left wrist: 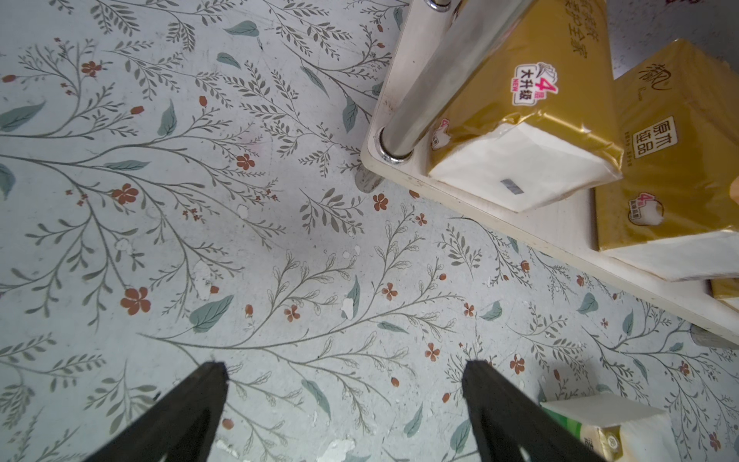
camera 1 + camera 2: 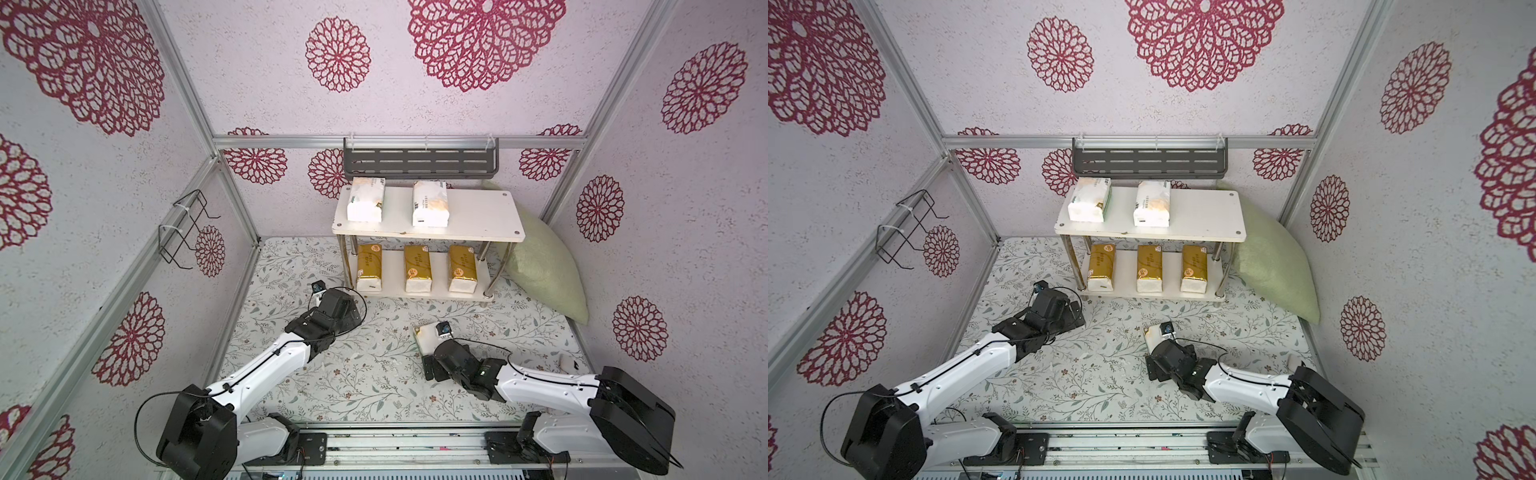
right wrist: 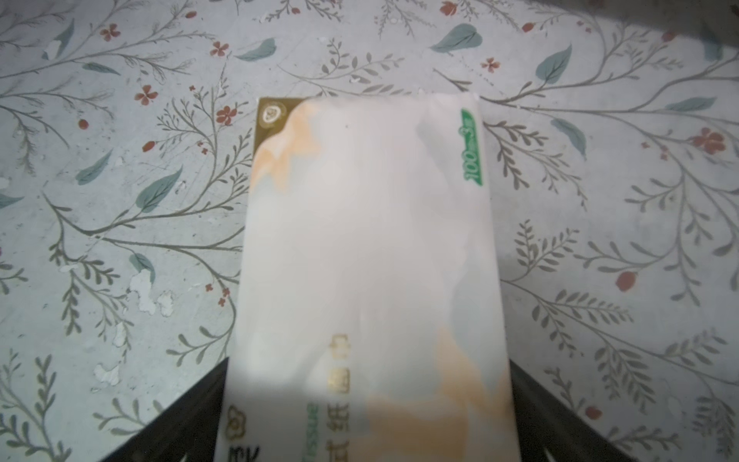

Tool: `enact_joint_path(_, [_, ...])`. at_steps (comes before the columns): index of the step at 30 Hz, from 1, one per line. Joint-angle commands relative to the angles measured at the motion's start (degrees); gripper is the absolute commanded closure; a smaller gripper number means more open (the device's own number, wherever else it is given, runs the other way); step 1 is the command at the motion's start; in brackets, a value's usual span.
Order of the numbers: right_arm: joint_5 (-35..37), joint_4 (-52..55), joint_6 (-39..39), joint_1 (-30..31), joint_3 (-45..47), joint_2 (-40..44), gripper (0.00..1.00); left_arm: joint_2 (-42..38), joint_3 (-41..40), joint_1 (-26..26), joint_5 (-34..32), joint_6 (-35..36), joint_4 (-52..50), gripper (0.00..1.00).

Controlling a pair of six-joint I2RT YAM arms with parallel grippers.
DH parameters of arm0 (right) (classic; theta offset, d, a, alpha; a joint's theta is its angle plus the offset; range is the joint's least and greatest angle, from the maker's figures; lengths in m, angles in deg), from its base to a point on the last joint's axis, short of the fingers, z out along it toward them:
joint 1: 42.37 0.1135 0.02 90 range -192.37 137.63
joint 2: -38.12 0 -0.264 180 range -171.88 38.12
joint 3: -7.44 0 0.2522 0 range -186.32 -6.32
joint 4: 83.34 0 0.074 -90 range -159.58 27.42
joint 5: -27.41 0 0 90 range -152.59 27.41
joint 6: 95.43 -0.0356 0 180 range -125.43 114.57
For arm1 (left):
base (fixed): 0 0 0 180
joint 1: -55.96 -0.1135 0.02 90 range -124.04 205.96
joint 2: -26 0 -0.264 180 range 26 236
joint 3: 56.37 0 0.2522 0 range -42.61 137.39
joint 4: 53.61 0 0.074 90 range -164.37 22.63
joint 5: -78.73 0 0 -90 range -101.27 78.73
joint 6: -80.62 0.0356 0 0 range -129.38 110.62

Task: Place the tissue boxes on the shelf by color
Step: Pick up the box of tissues from the center of the board.

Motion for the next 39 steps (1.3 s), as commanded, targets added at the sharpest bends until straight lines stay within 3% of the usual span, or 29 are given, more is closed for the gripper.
enact_joint_path(1, [3.08,-2.57,-0.3,0.65,0.66,-0.76,0.01,0.13,1.28,0.03,-1.01,-0.33,-0.34,0.01])
enact_joint_path(21, [9.8,-19.12,0.08,4.23,12.57,3.04,0.01,0.04,1.22,0.17,-1.19,-1.12,-0.38,0.01])
enact_joint_path(28, [10.58,-21.14,0.58,4.35,12.9,0.99,0.01,0.3,1.66,0.36,-1.01,-1.29,-0.47,0.0])
enact_joint_path(39, [11.01,-26.57,1.76,4.57,14.48,-0.73,0.09,0.3,1.7,0.67,-1.1,-1.56,-0.82,0.01])
